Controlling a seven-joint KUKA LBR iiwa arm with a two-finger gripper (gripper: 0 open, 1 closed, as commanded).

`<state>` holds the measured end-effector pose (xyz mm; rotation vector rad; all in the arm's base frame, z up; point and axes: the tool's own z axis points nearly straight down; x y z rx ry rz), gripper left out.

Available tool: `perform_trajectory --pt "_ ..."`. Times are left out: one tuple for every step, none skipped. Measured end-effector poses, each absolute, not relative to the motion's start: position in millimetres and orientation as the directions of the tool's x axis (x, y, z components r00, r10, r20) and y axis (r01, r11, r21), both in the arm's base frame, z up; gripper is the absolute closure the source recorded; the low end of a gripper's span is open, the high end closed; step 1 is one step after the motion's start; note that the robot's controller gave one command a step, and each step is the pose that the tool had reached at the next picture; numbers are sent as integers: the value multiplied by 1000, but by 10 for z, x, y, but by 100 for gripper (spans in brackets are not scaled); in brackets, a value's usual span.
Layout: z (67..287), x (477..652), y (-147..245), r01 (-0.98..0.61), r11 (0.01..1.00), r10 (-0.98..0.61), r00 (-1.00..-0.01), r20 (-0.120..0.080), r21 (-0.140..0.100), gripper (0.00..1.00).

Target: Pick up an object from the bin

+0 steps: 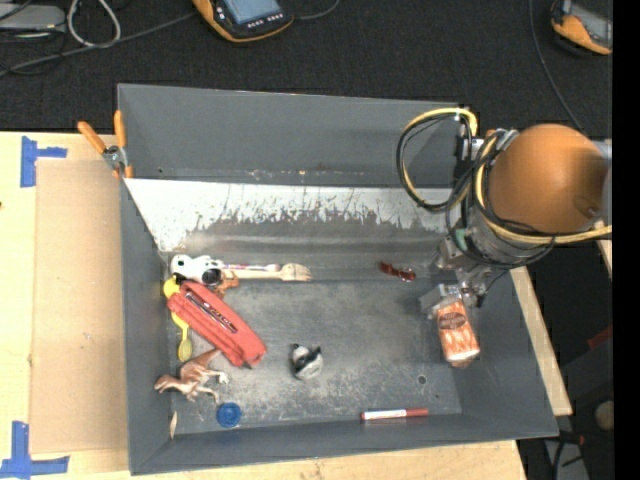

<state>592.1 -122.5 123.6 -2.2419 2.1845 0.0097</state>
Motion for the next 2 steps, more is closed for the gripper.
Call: perform_trajectory --pt "1996 5898 -1262 -994 -106 -994 106 -15 -2 100" --pt "2377 5956 -1229 -992 -130 -991 130 -15 -2 100"
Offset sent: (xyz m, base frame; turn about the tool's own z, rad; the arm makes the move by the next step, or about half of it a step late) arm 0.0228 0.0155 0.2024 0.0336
